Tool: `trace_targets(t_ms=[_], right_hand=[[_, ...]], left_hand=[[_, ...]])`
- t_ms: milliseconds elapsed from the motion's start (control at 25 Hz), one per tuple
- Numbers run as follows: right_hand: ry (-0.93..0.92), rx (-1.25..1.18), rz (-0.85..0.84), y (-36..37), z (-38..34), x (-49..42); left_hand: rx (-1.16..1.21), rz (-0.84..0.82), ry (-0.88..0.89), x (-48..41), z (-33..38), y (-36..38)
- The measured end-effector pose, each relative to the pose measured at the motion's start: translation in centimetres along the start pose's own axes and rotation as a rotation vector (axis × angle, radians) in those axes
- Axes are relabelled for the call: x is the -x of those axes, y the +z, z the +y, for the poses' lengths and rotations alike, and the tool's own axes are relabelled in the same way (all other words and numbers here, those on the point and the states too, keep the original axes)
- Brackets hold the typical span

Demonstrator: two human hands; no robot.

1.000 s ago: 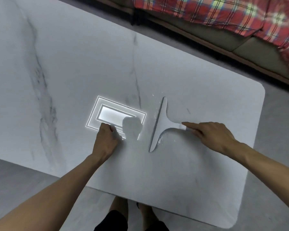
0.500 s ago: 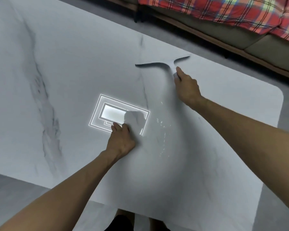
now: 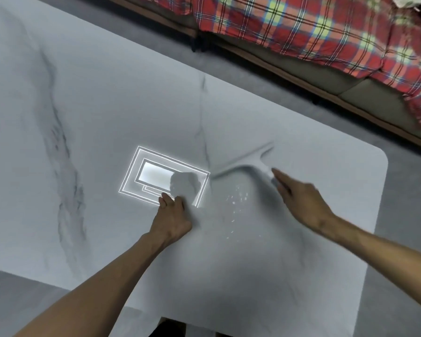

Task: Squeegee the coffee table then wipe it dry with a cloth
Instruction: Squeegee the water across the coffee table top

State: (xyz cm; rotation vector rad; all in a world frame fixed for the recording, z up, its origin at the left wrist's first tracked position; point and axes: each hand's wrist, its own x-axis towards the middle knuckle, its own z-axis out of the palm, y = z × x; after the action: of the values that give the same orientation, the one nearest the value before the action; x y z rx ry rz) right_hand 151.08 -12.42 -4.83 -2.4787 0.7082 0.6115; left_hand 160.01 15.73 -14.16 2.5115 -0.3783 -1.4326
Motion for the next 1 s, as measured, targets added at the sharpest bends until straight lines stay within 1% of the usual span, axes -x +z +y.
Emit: trace_targets(t_ms=[40, 120, 200, 240, 320, 400, 480, 600, 760, 840, 920, 1001], right_hand=[[0.022, -0.073, 0.061, -0.5, -1.6, -3.0], [0.106, -0.206, 0.118, -0.6, -5.6, -9.4], [0.155, -0.259, 0.149, 0.4, -9.7, -13.8], [0.143, -0.248, 0.149, 1.4, -11.6, -14.9], [0.015, -0.159, 0.116, 4.2, -14.7, -14.4], [-0.183, -0.045, 0.025, 7.5, -15.6, -11.5], [-0.328, 0.039, -0.053, 9.7, -13.7, -7.8], [-0.378, 0.146, -0.132, 9.4, -7.1, -3.0], [-0.319, 0.342, -0.186, 4.3, 4.4, 0.8], [-0.254, 0.37, -0.196, 1.2, 8.6, 1.9], [-0.206, 0.326, -0.176, -1.9, 10.6, 1.6], [-0.172, 0.191, -0.084, -4.1, 10.6, -1.0]], left_hand=[[0.018, 0.014, 0.01, 0.1, -0.2, 0.0], [0.112, 0.081, 0.01, 0.4, -1.1, 0.0], [0.226, 0.177, 0.007, 1.0, -2.3, 0.0], [0.266, 0.215, -0.001, 1.5, -3.0, 0.0], [0.319, 0.289, -0.06, 2.3, -4.6, 0.3], [0.362, 0.355, -0.141, 3.1, -6.0, 0.8], [0.414, 0.389, -0.212, 3.7, -6.7, 1.5], [0.434, 0.395, -0.257, 4.3, -6.3, 2.3], [0.412, 0.356, -0.177, 3.8, -2.6, 3.3], [0.367, 0.341, -0.107, 2.9, 0.0, 3.8], [0.289, 0.344, -0.045, 1.7, 2.8, 4.1], [0.171, 0.323, 0.02, 0.3, 5.2, 4.6]])
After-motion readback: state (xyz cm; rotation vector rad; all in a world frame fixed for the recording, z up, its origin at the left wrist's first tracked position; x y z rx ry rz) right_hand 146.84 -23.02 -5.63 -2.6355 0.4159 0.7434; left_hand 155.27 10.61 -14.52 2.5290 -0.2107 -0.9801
